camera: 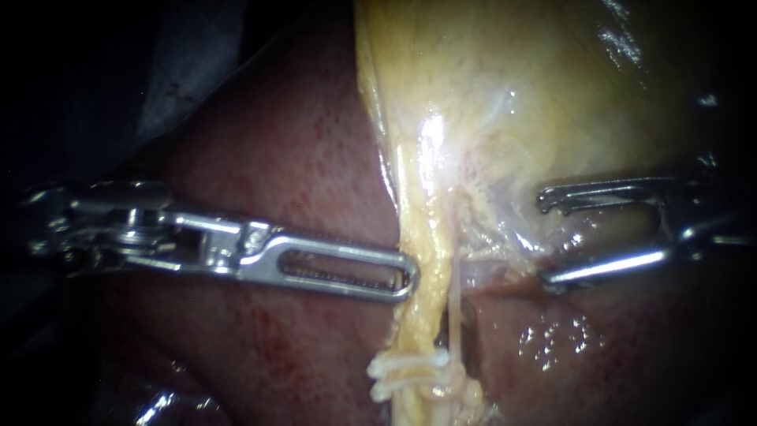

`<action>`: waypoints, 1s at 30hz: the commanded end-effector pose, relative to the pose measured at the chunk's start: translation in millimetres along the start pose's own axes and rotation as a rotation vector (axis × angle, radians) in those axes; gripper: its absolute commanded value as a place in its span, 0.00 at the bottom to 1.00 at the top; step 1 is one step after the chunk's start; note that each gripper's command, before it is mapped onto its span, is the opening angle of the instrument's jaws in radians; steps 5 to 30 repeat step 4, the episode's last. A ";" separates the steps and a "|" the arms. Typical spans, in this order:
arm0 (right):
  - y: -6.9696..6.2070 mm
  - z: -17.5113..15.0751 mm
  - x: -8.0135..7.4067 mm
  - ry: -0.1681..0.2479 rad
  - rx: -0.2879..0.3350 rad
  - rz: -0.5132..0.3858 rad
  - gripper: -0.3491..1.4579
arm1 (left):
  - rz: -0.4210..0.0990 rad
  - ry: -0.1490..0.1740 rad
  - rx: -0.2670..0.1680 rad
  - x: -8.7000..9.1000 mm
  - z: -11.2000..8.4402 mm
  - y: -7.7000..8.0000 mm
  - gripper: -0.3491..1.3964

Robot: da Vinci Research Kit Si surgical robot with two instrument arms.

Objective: Going back second clip left tube

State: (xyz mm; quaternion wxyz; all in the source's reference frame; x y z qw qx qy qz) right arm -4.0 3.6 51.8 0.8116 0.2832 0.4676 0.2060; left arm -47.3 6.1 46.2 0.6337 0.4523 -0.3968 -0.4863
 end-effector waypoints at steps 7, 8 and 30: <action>0.0 0.0 0.0 0.000 0.000 0.000 0.48 | 0.000 0.000 0.000 0.0 -0.1 0.0 0.00; 0.0 0.0 0.0 0.000 0.000 0.000 0.48 | 0.000 0.000 0.000 0.0 -0.1 0.0 0.00; 0.0 0.0 0.0 0.000 0.000 0.000 0.48 | 0.000 0.000 0.000 0.0 -0.1 0.0 0.00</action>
